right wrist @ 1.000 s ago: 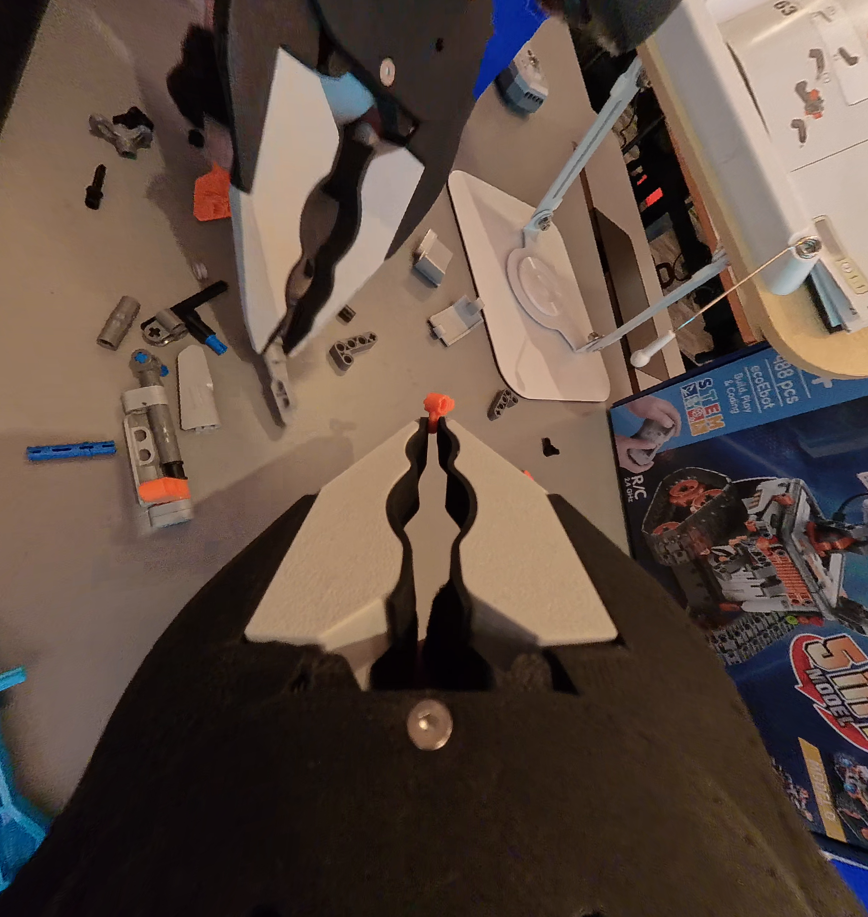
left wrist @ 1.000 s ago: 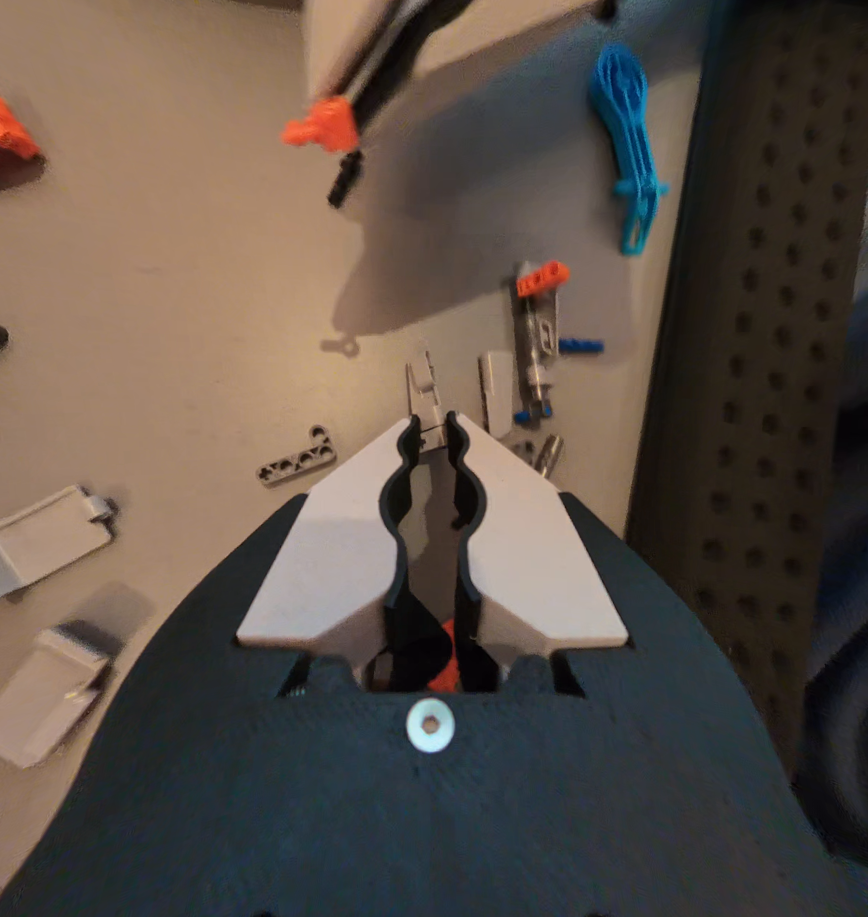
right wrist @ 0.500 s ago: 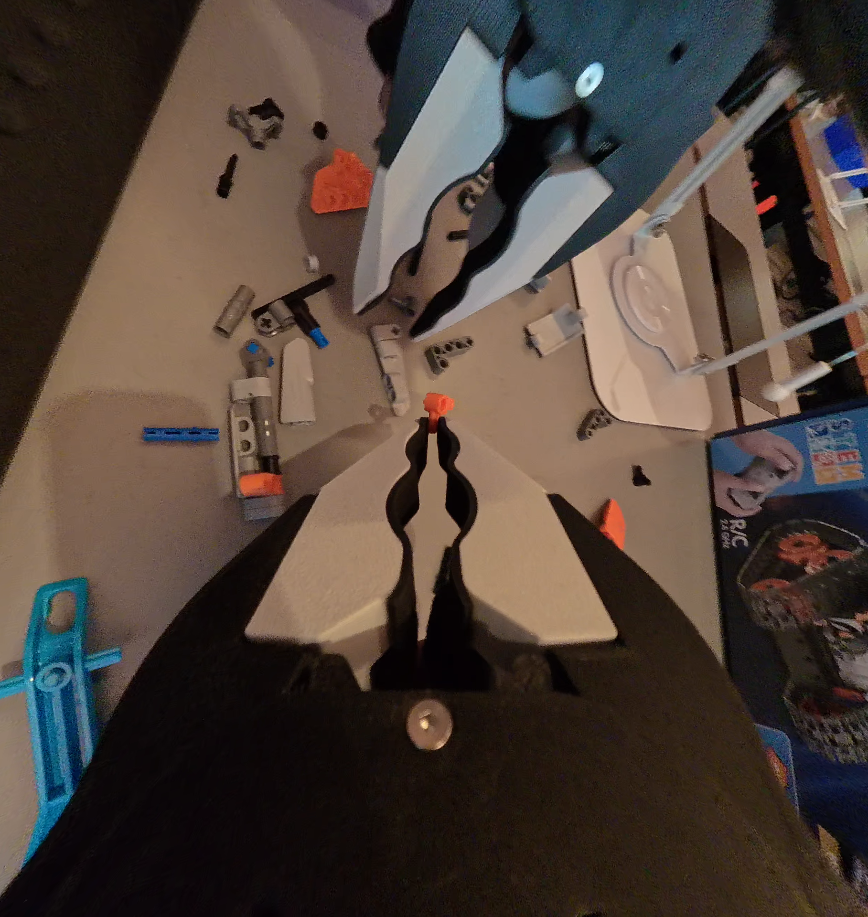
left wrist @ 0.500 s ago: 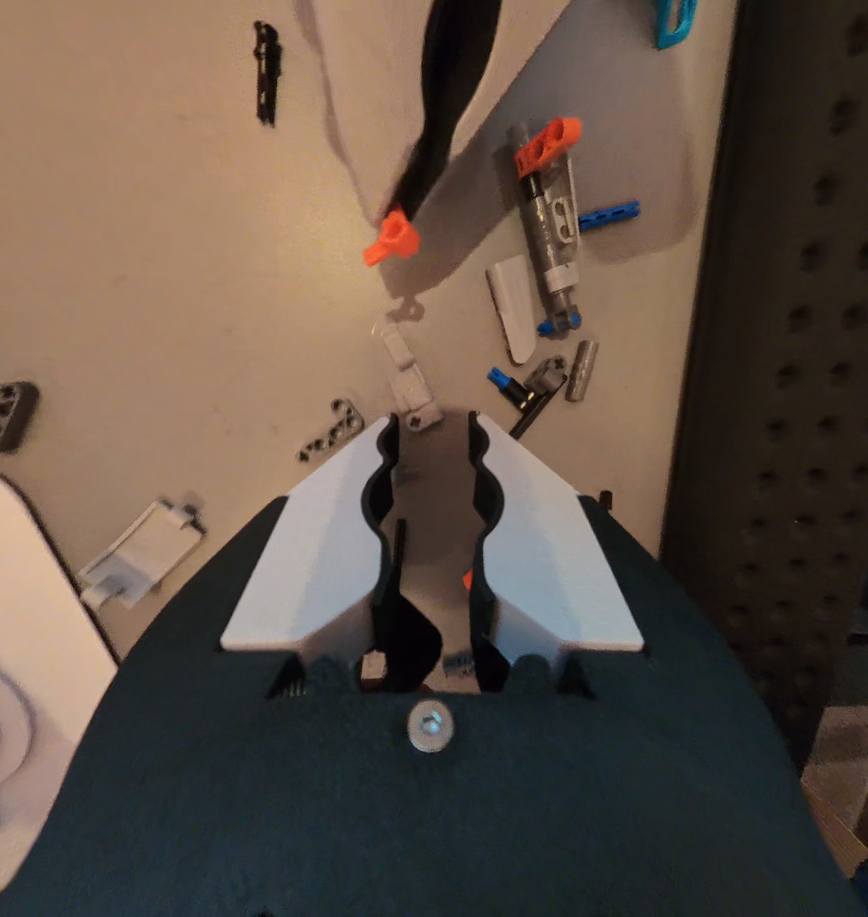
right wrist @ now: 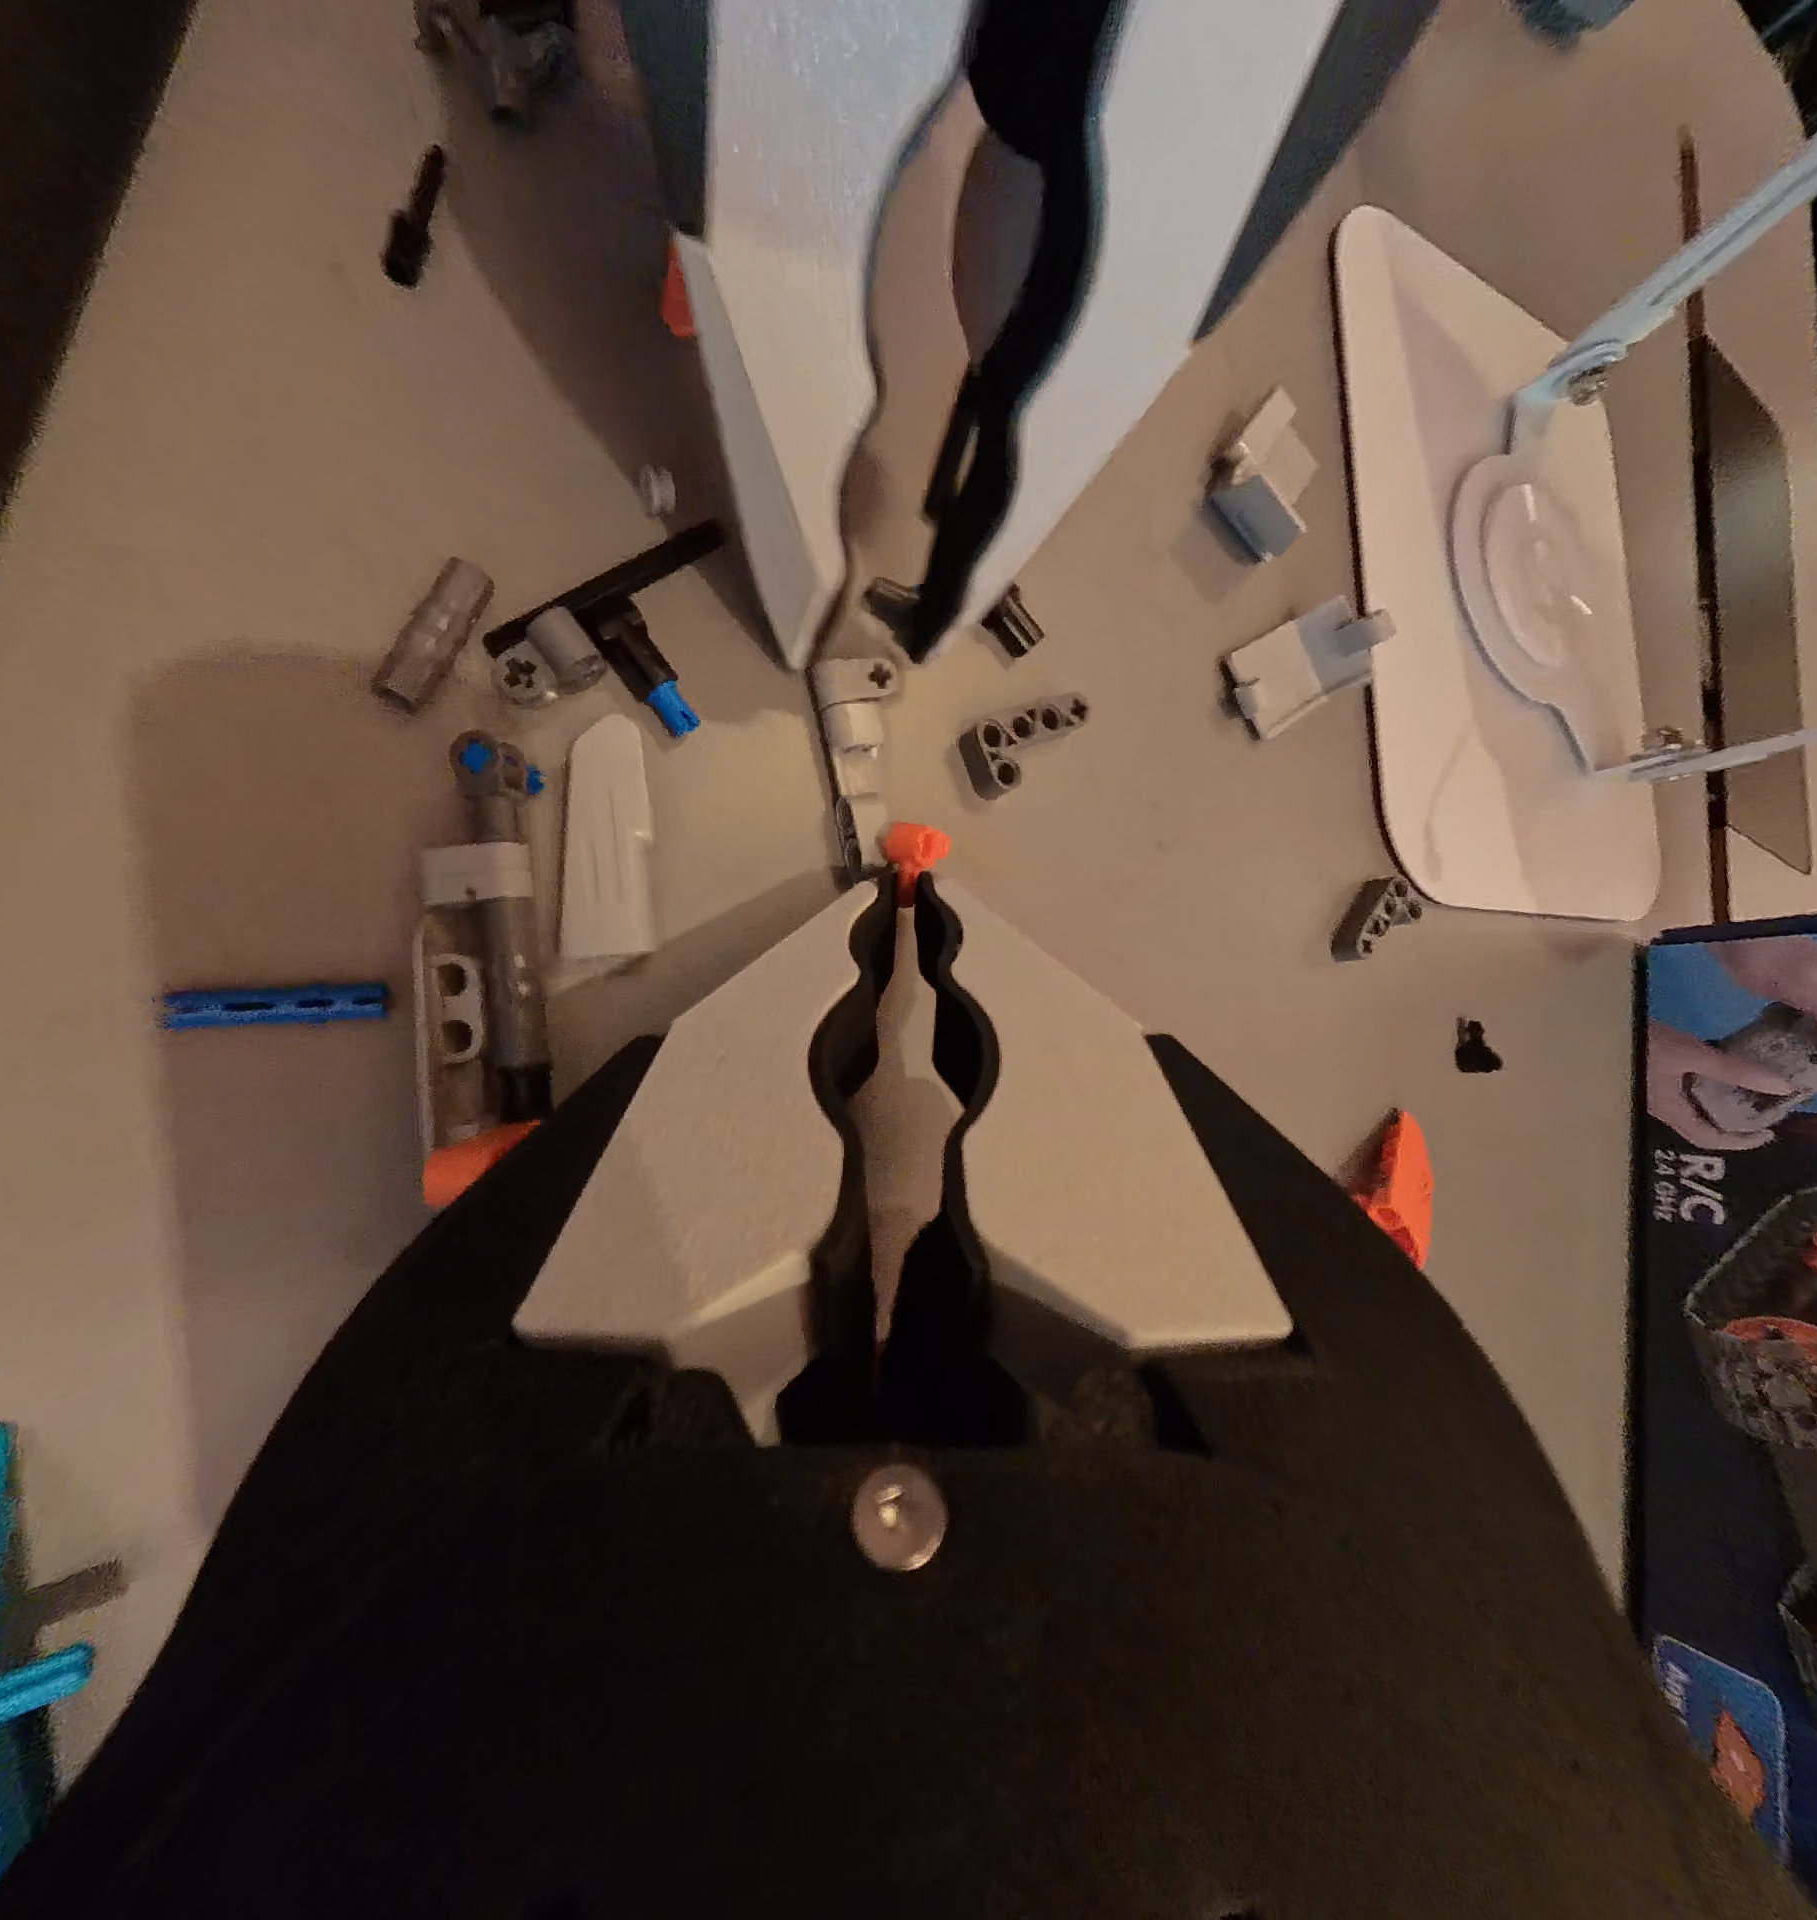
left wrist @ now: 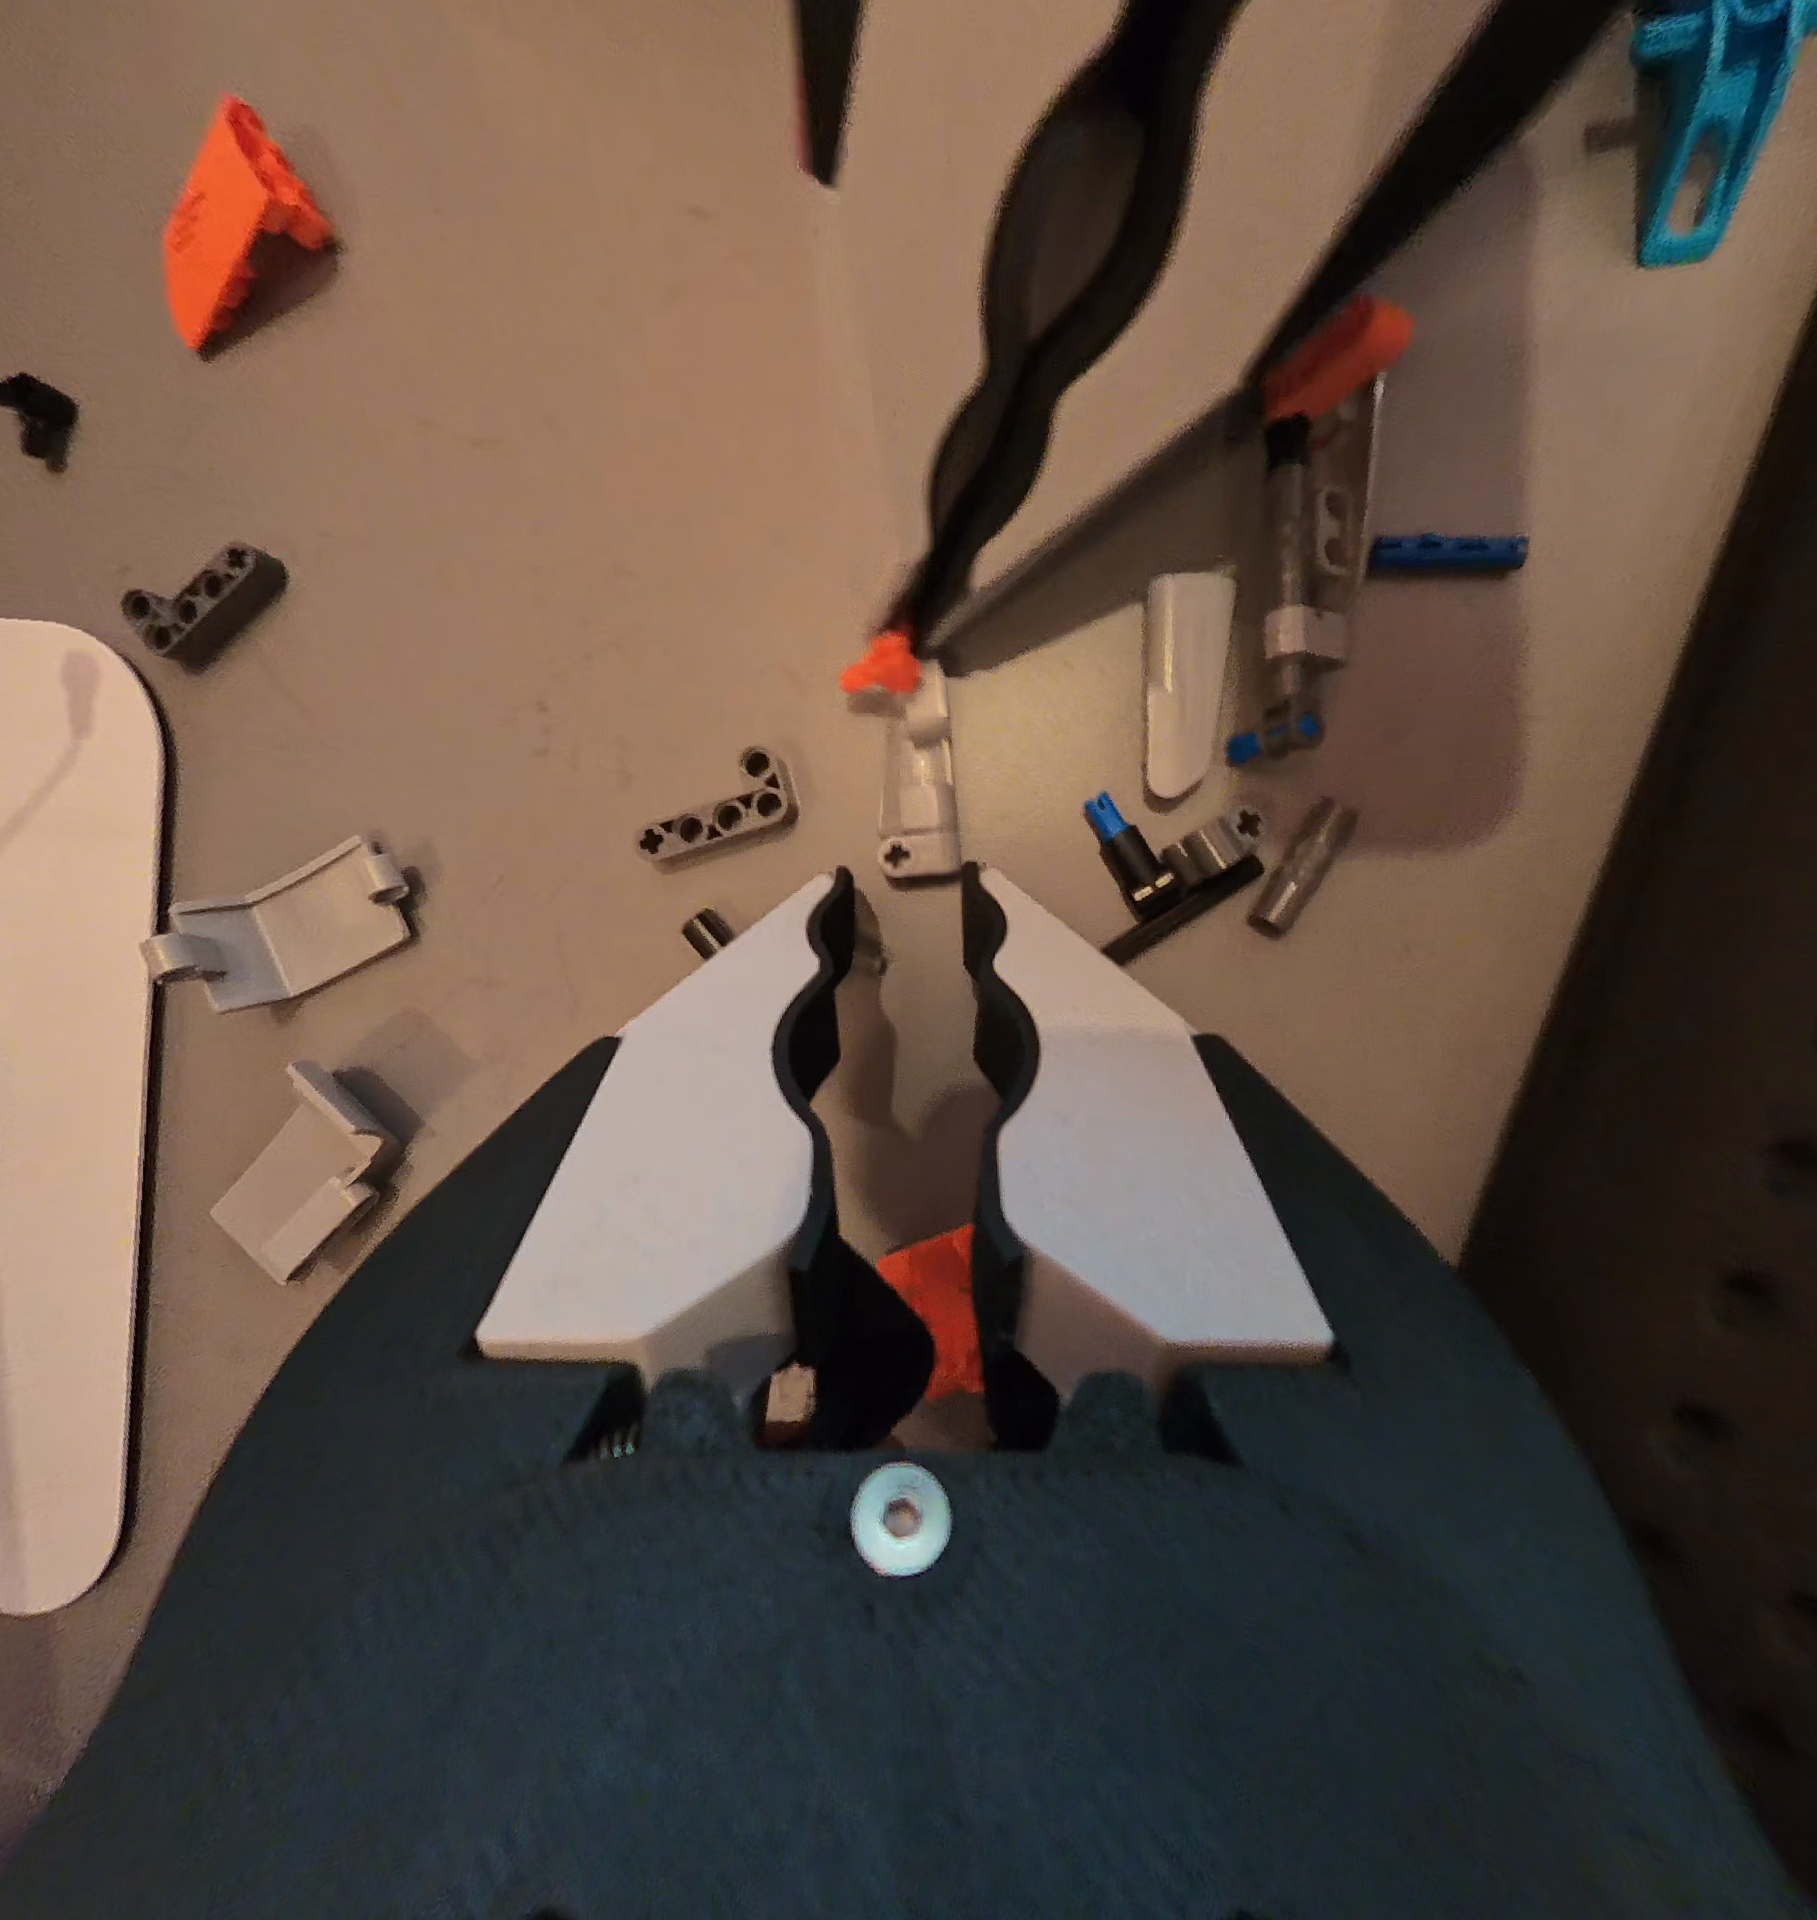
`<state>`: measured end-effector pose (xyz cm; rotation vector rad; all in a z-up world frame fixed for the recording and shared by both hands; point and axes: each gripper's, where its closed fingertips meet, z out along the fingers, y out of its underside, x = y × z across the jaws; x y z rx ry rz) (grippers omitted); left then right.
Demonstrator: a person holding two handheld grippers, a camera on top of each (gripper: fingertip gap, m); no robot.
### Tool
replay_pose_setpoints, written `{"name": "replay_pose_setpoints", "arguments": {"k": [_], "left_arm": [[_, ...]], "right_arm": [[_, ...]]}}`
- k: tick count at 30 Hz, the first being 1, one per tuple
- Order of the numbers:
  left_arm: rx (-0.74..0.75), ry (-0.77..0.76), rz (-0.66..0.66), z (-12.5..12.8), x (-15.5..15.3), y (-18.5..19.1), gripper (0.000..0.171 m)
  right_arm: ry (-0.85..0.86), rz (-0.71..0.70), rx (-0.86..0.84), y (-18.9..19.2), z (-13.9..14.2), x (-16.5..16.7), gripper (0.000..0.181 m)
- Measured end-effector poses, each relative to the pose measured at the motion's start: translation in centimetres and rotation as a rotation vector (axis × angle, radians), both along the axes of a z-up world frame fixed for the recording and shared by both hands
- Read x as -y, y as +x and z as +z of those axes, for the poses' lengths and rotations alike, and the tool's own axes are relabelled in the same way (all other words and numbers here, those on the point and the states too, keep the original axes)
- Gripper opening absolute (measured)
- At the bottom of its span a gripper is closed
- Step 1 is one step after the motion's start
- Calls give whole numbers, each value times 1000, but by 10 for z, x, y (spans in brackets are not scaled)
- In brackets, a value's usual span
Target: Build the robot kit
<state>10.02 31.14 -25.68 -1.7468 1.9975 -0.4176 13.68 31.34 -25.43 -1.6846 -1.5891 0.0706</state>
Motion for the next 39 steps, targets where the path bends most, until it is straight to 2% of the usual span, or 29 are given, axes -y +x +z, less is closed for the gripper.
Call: {"name": "replay_pose_setpoints", "arguments": {"k": [8,11,14,17,26,32,39], "left_arm": [[35,123,15,3,-19,10,13],[28,102,35,2,-20,11,17],[26,-8,45,2,-7,6,16],[42,-117,62,2,8,4,14],[129,-343,93,3,26,21,29],[150,-239,125,2,11,23,35],[115,-111,91,-1,9,30,32]], "right_arm": [[-101,87,-27,-15,-2,27,0],[-98,85,-44,-16,1,28,0],[-118,59,-84,-8,9,25,0],[-128,56,-71,-3,5,26,0],[-111,35,-60,-14,-1,22,1],[-121,27,-76,-13,-1,21,1],[-121,-1,-60,0,1,17,1]]}}
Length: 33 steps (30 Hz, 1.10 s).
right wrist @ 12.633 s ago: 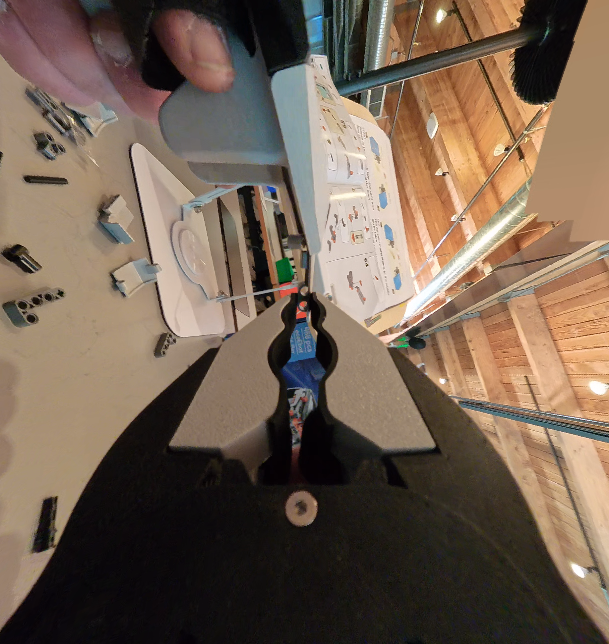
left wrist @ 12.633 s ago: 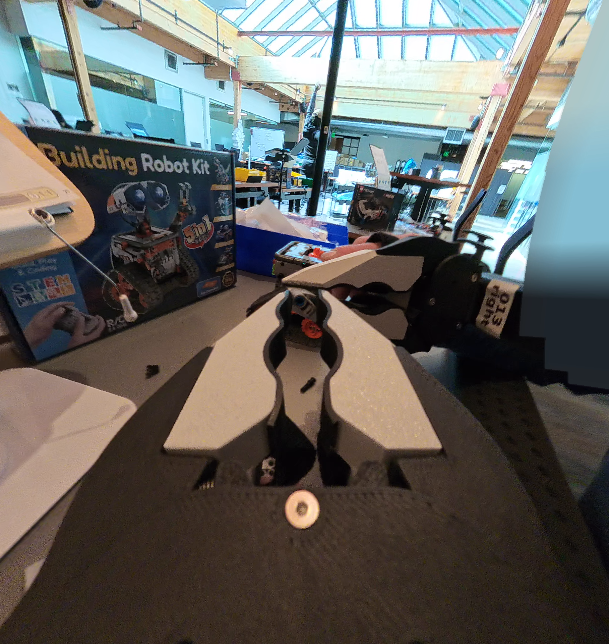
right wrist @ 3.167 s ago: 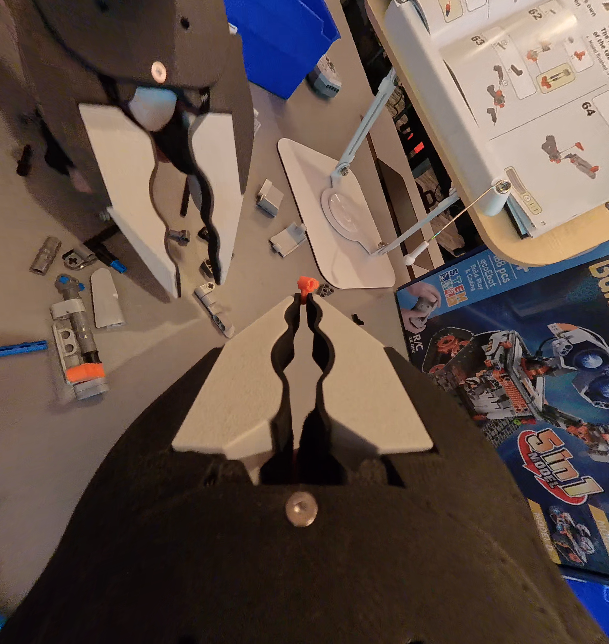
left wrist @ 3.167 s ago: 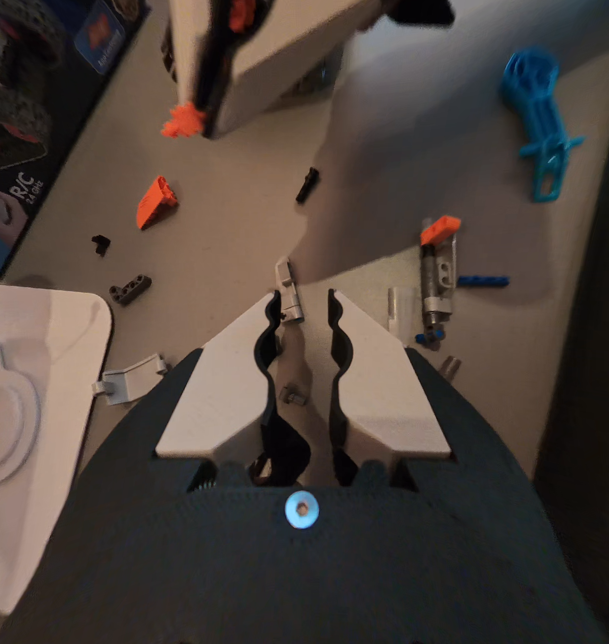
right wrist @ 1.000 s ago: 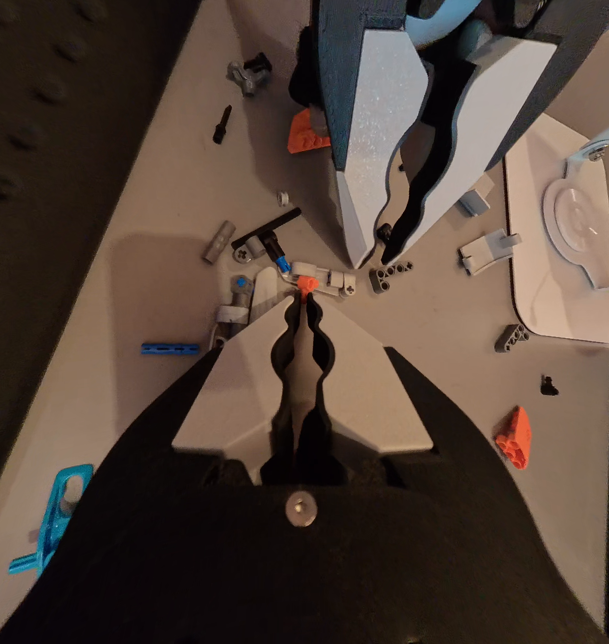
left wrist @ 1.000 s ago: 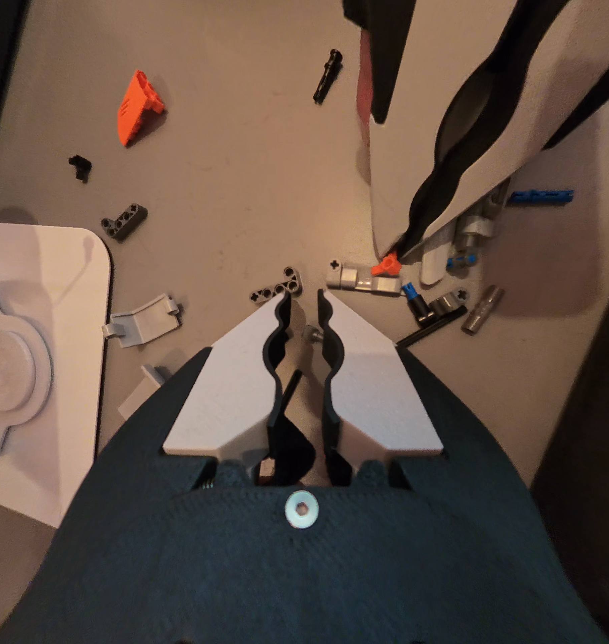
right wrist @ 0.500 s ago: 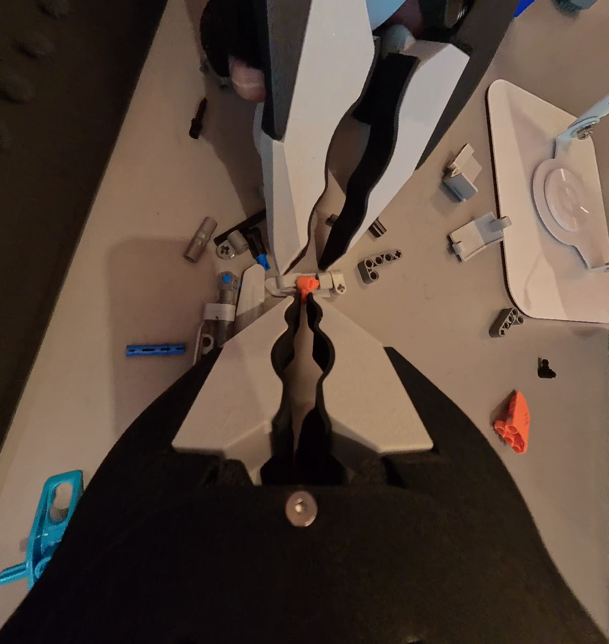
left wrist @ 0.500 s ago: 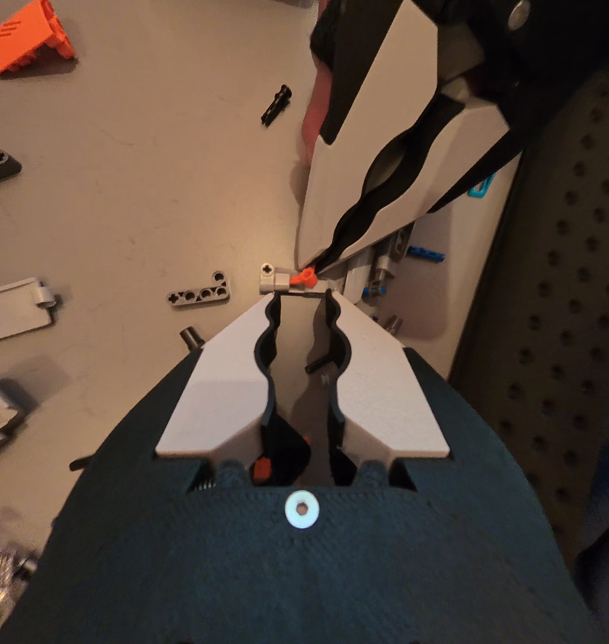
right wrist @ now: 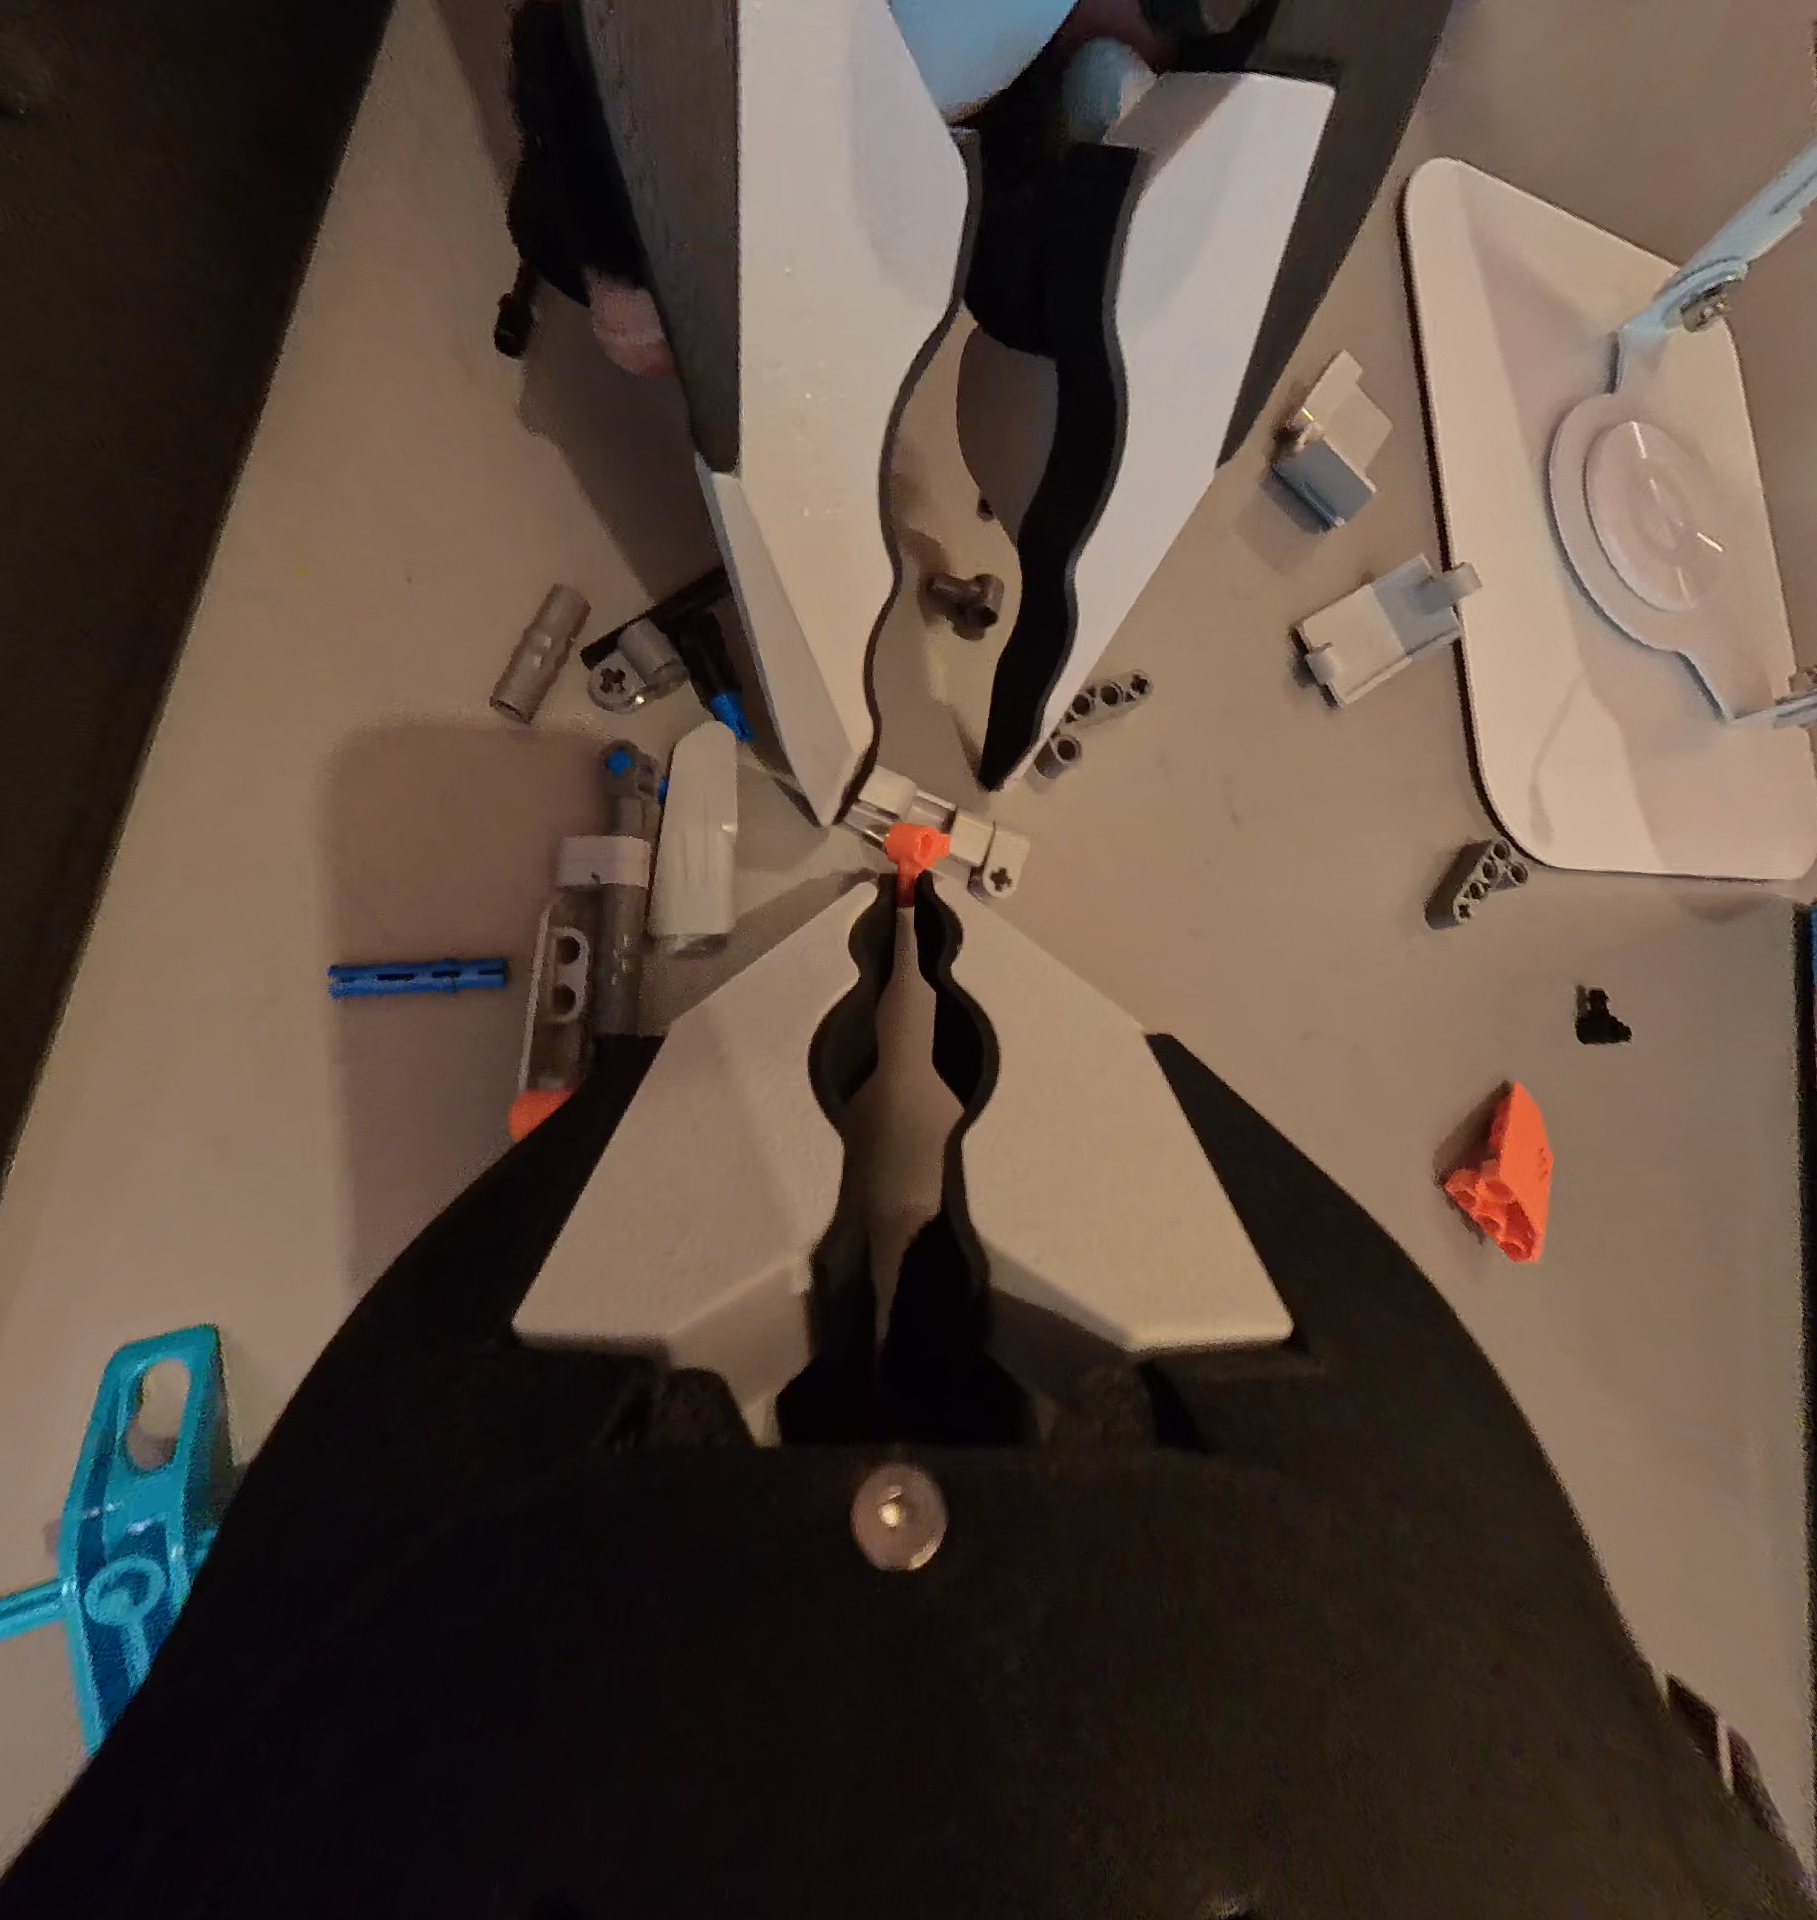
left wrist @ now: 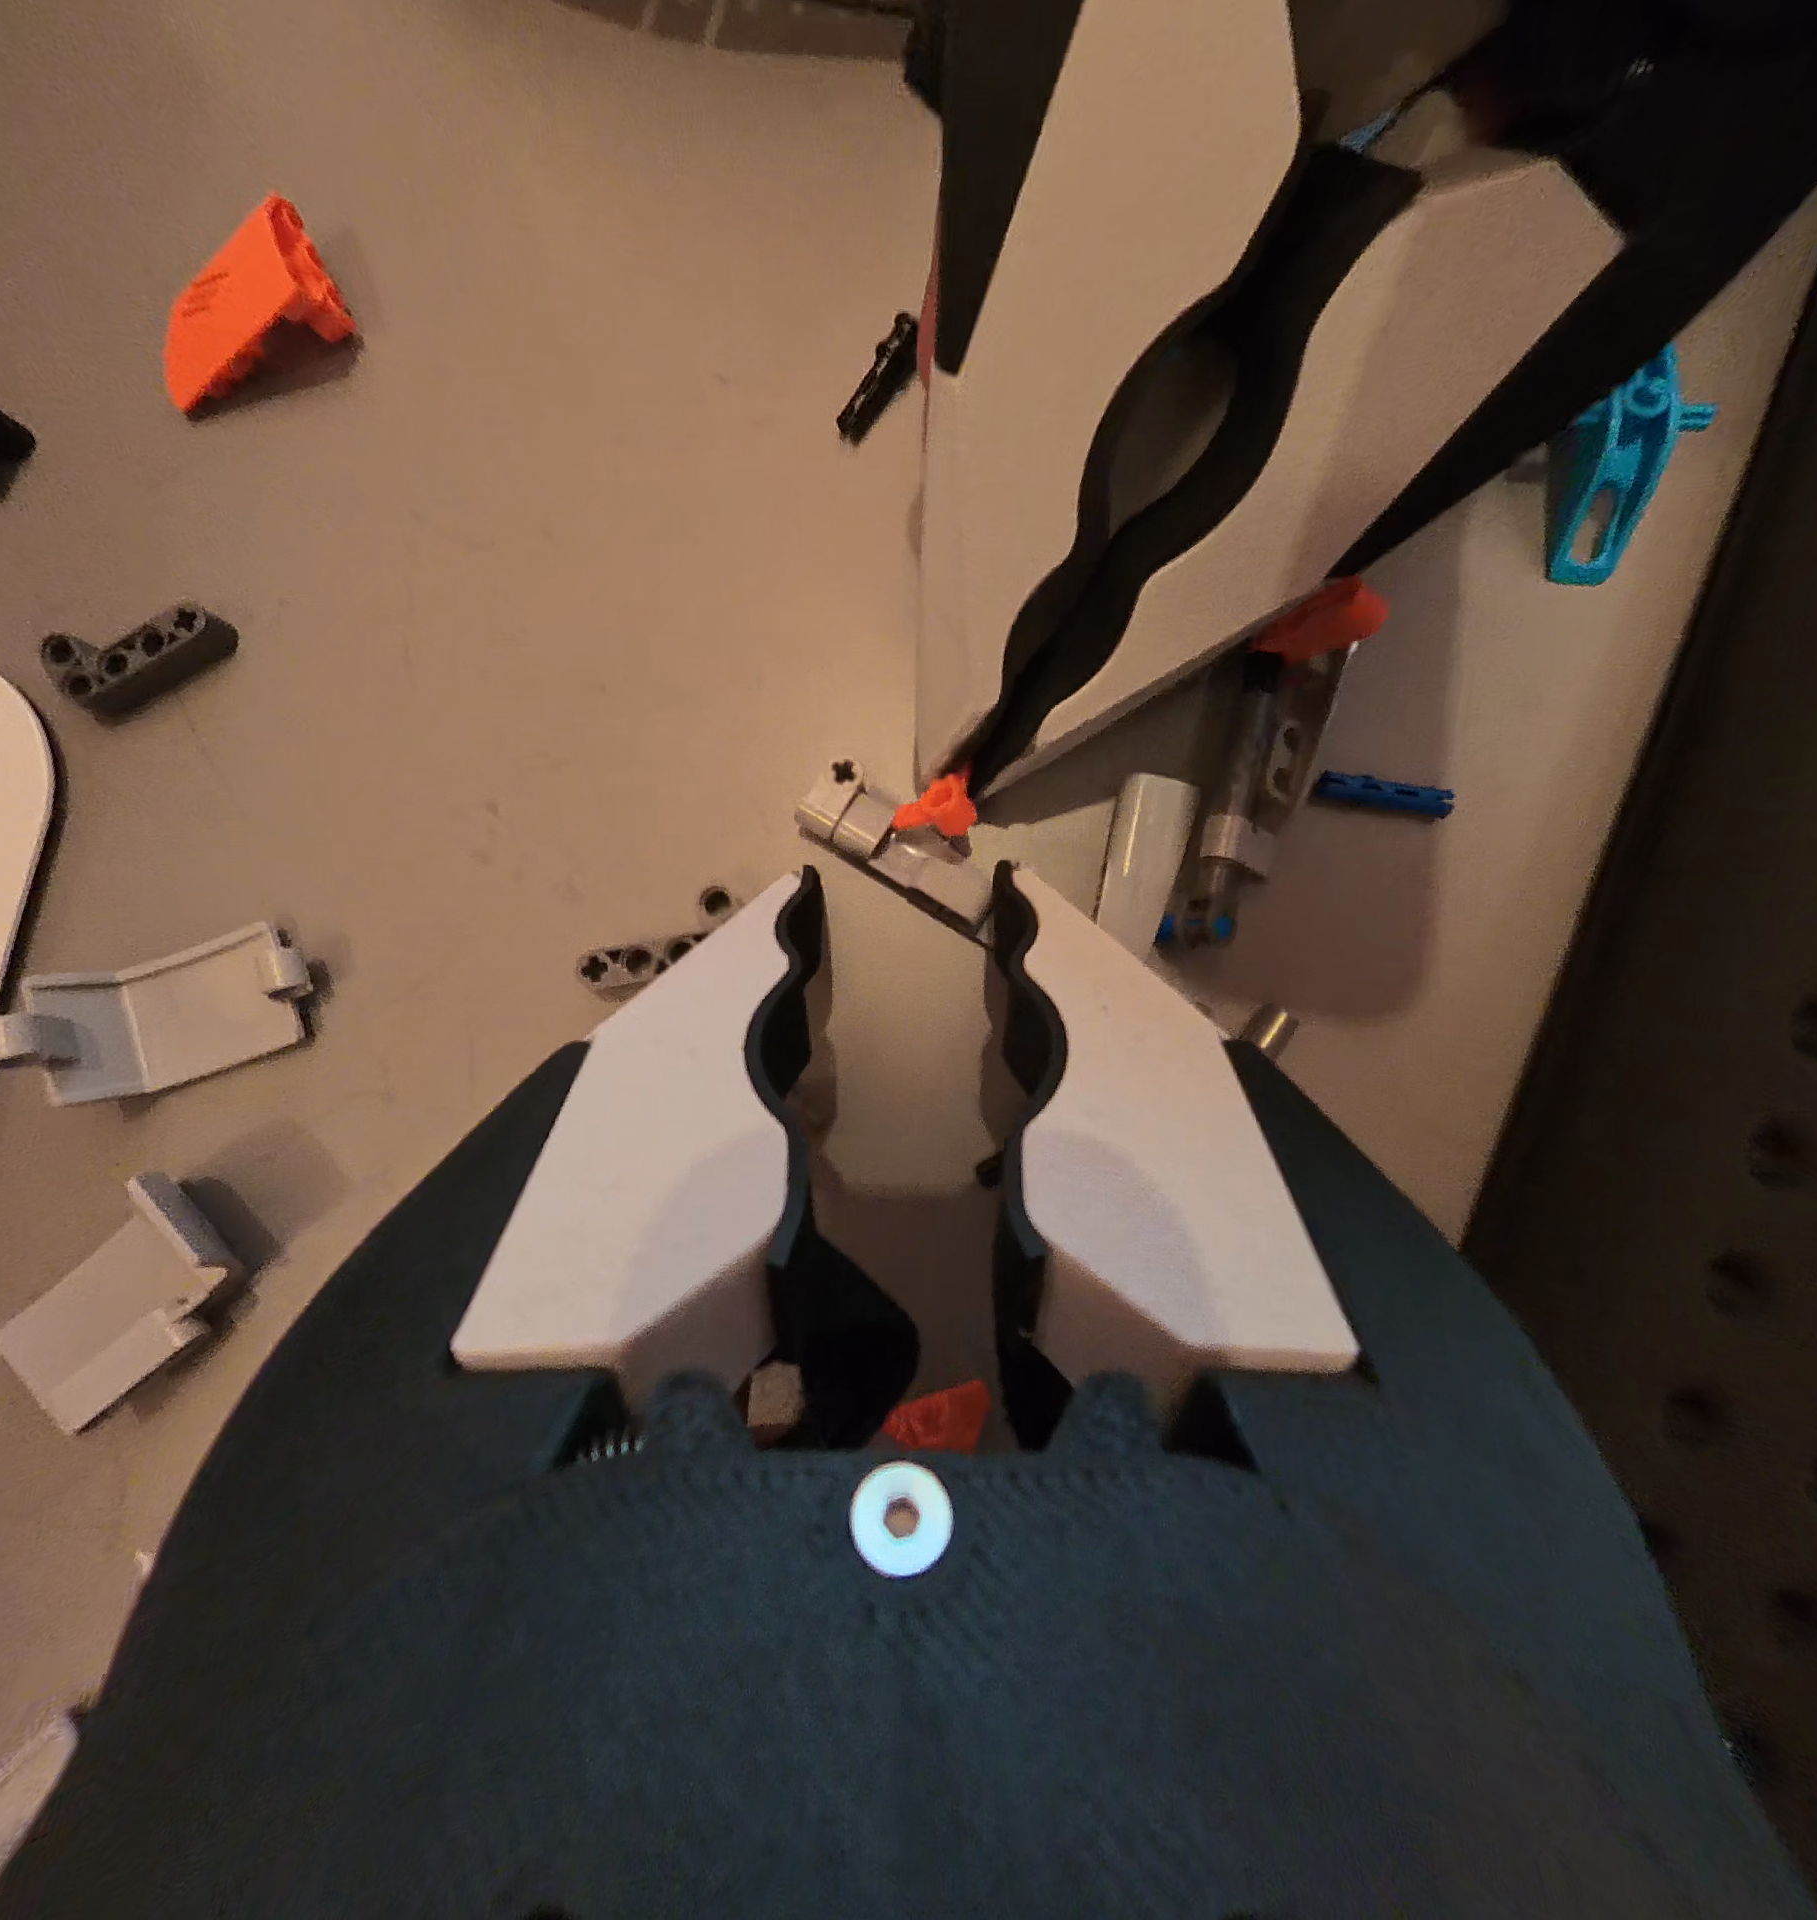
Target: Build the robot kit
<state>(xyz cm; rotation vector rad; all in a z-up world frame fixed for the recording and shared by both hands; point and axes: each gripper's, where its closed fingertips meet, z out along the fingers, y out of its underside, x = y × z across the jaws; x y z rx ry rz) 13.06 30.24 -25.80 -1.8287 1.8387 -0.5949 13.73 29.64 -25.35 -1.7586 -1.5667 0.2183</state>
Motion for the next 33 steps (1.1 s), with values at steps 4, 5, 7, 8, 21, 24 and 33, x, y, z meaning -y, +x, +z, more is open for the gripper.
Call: {"name": "replay_pose_setpoints", "arguments": {"k": [4,5,7,8,21,24,33], "left_arm": [[-4,113,-89,11,-7,5,34],[-5,128,-120,13,-8,7,33],[-37,132,-171,13,-11,11,34],[-51,113,-199,13,-10,14,34],[-154,51,-290,0,-13,17,17],[-78,125,-254,5,-17,20,17],[325,705,-142,72,-33,20,16]], "right_arm": [[-9,-25,-8,12,5,-1,0],[-13,-28,-11,14,6,-1,0],[-16,-34,-8,18,6,-1,0],[-15,-36,-5,19,6,-1,0],[-25,-40,-2,24,4,-2,0],[-26,-67,-22,27,8,-5,0],[-120,-99,-75,29,14,-1,1]]}}
